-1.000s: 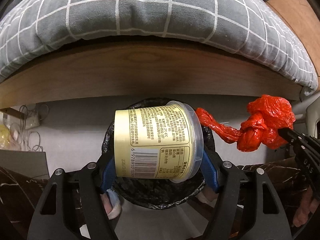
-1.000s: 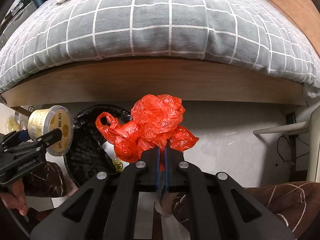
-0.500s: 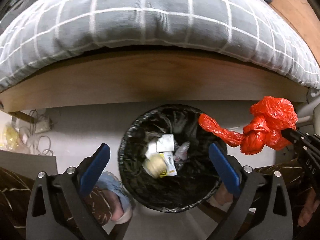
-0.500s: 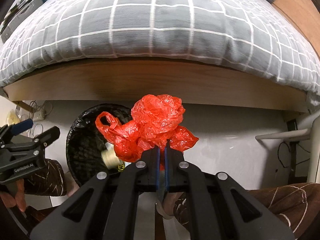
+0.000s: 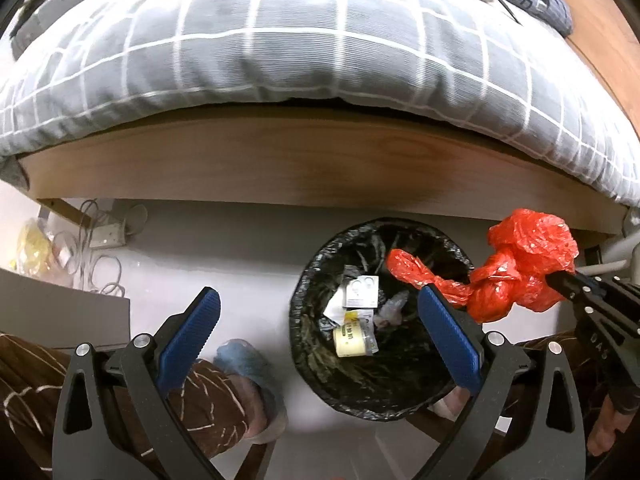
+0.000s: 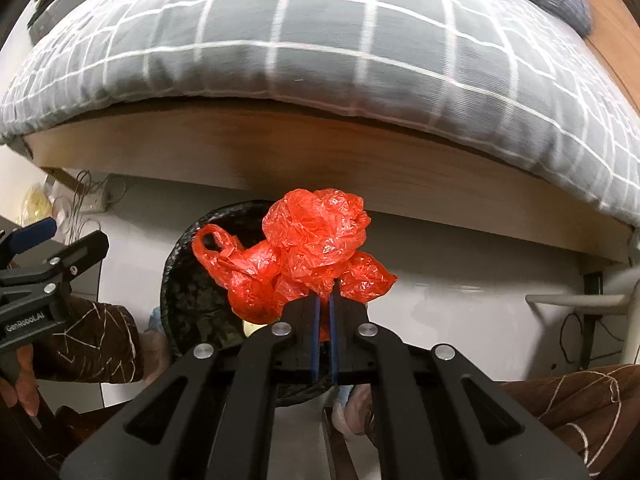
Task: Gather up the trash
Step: 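Open the left tool dropping the cup while the right tool lowers the red bag, then open the right tool releasing the red bag into the bin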
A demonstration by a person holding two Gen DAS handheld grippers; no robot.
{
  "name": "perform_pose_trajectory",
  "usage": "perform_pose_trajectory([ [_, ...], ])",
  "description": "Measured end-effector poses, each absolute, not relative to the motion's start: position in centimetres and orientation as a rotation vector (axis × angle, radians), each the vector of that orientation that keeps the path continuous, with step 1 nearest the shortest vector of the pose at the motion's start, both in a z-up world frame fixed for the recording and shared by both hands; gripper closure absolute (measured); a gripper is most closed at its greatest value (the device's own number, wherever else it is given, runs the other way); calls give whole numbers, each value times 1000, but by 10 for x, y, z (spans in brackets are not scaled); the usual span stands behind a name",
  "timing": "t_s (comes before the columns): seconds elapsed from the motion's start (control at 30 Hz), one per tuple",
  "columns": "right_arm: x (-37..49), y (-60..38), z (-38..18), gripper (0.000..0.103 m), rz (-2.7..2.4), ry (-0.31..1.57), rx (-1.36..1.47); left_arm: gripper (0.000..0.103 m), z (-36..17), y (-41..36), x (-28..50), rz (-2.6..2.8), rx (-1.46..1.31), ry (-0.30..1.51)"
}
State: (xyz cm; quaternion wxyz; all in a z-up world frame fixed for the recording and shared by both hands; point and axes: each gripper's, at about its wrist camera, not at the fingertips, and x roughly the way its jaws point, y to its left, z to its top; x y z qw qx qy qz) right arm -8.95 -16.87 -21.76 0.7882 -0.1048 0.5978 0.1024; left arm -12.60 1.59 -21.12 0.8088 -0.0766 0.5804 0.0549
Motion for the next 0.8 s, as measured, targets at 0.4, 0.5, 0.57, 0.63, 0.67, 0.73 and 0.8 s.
perform_pose_trajectory([
  [0.4,-89,-137,-232,97,269,1315,-277,6,-209,39,-135,158,-186,1239],
  [0.5,-89,-137,-232,97,268,1314,-277,6,-210,40,-134,159,-187,1238],
  [0.57,-90,-137,-233,94,263,1317,-278,6,-210,40,-134,158,-186,1236],
  [0.63,-91,-136,-233,79,259,1317,-274,6,-209,38,-134,155,-184,1234],
  [0.67,-91,-136,-232,77,257,1310,-269,6,-209,38,-135,155,-182,1232],
  [0.73,-92,-137,-230,65,253,1298,-263,6,-208,38,-135,156,-185,1239],
  [0.8,-92,-138,-227,54,245,1282,-257,6,-206,37,-135,157,-183,1236],
])
